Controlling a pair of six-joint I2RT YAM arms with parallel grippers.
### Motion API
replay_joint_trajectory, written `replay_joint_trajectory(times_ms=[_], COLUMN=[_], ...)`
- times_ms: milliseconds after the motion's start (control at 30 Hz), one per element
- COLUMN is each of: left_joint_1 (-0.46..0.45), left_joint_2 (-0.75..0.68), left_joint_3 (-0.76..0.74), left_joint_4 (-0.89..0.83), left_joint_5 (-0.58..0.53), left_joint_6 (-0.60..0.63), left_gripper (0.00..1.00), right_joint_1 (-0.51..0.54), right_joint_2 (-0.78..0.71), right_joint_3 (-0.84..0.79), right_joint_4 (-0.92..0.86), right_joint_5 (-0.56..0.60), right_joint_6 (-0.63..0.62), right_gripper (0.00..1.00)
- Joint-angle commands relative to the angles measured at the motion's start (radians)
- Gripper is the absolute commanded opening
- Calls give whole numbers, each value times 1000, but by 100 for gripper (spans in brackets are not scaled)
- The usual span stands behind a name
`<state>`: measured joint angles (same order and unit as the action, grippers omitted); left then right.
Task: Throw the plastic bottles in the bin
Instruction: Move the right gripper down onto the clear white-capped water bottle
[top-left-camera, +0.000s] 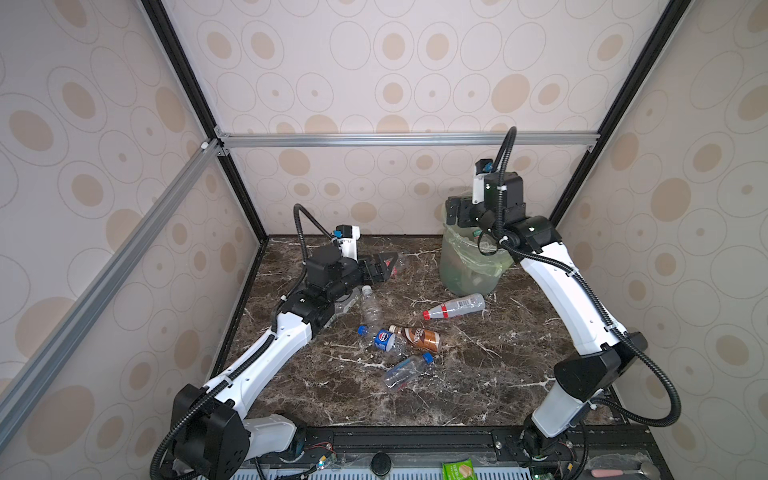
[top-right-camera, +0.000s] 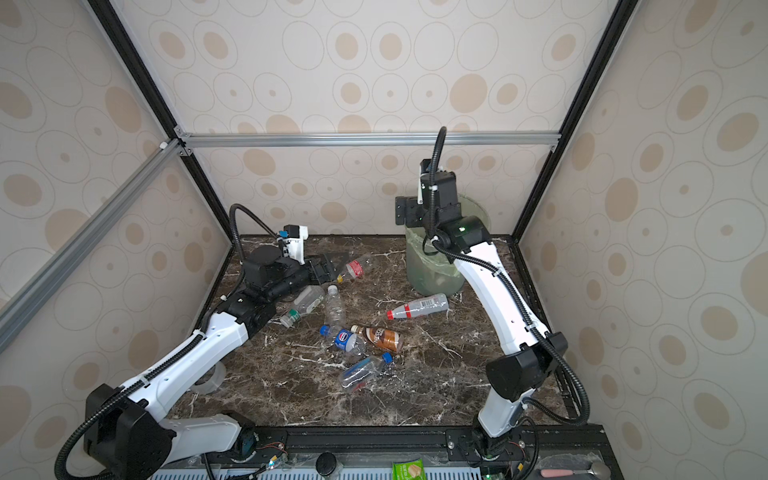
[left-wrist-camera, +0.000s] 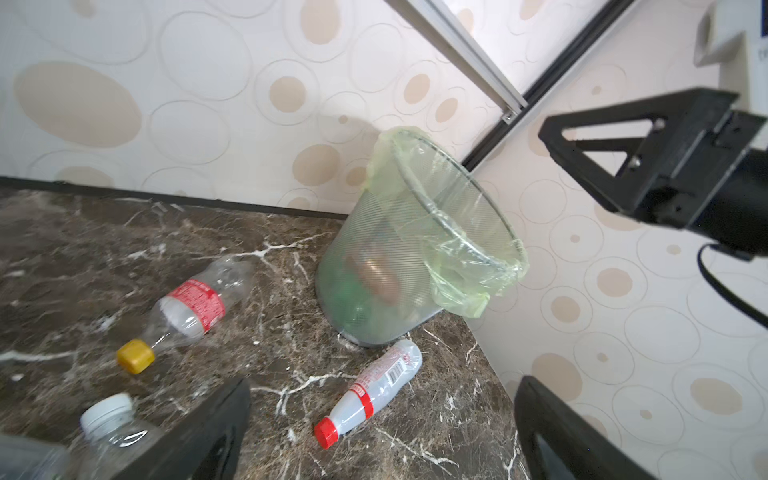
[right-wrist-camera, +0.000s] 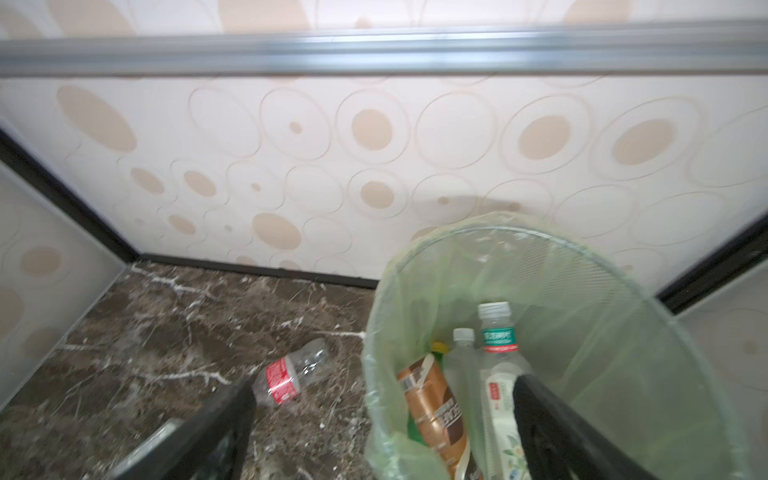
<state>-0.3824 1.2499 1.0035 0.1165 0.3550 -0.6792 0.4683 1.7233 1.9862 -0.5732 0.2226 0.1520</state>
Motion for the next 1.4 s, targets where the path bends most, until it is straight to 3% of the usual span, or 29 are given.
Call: replay_joint_trajectory(times_ms=[0,267,433,633,1167,1367], left_joint_1=[101,224,308,369,379,379], left_joint_2=[-56,-123,-138,-170,-181,-181], left_joint_3=[-63,-185,-298,-318,-329,-323], left_joint_4=[-5,-5,108,105,63,46], left_joint_5=[40,110,227,255,240,235], left_joint_6=[-89,-139,-255,-252,-191,-173], left_gripper=[99,99,99,99,99,99], right_joint_1=[65,197,266,335,366,369], right_joint_2=[57,188,315,441,607,651], right_joint_3=[-64,-156,-167,-137,-84,-44], right_joint_4=[30,51,54,38,39,31], right_joint_5=[-61,-90,-128,-139,-199,-201], right_joint_6=[8,61,112,124,149,151], right_gripper=[99,100,100,99,100,89])
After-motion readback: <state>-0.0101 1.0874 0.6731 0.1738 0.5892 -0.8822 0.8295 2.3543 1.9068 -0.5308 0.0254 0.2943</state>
